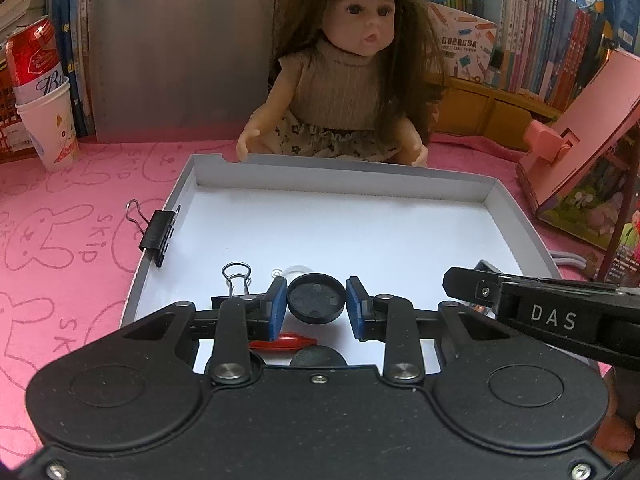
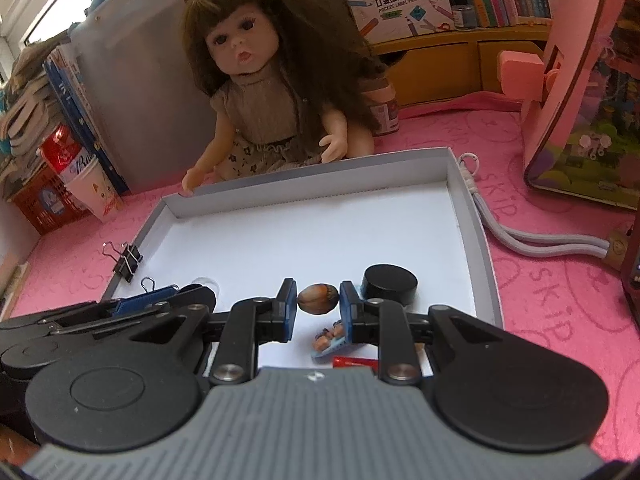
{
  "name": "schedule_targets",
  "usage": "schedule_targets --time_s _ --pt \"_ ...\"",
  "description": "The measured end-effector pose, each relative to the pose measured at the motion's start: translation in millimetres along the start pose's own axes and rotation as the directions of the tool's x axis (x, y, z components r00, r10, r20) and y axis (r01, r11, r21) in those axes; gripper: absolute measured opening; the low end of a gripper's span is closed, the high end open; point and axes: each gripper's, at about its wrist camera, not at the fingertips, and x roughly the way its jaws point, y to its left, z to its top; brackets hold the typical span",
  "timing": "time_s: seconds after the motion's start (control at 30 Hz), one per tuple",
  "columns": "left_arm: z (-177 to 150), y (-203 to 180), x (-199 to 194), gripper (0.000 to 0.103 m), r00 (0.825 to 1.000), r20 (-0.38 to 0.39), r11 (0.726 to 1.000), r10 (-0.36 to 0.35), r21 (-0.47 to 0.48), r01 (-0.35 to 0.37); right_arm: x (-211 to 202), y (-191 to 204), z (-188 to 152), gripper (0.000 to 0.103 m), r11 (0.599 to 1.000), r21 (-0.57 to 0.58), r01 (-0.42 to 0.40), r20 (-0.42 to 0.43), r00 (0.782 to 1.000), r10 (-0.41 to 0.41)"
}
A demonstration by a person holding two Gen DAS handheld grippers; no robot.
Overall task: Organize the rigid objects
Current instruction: 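Open both tools to release the lid and acorn into the tray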
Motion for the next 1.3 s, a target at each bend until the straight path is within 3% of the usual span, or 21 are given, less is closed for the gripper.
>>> schedule_targets --time_s 0.77,0.83,0.9,1.3 --pt "-8.7 0.4 7.3 0.03 1.0 0.004 1.0 0.018 0.023 -0.018 7.3 5.8 -4.5 0.03 0.998 -0.052 0.034 -0.007 0.999 -0.034" --pt "-9.0 0.5 6.9 0.03 1.0 0.004 1.0 0.017 0.021 -0.017 6.4 6.7 -4.9 0.036 0.997 -0.059 0.042 -0.001 0.999 -0.042" --pt "-8.9 -0.2 6.9 0.03 1.0 0.003 1.0 0.016 0.026 -0.016 4.8 8.1 -4.7 0.049 0.997 -0.067 0.048 0.005 0.999 -0.047" --pt "-6.9 -1.4 -3.2 0.031 1.0 0.02 0.999 0.013 0.033 -0.014 -7.5 16.5 -4.9 0.06 0.991 -0.115 0.066 0.049 0.997 -0.061"
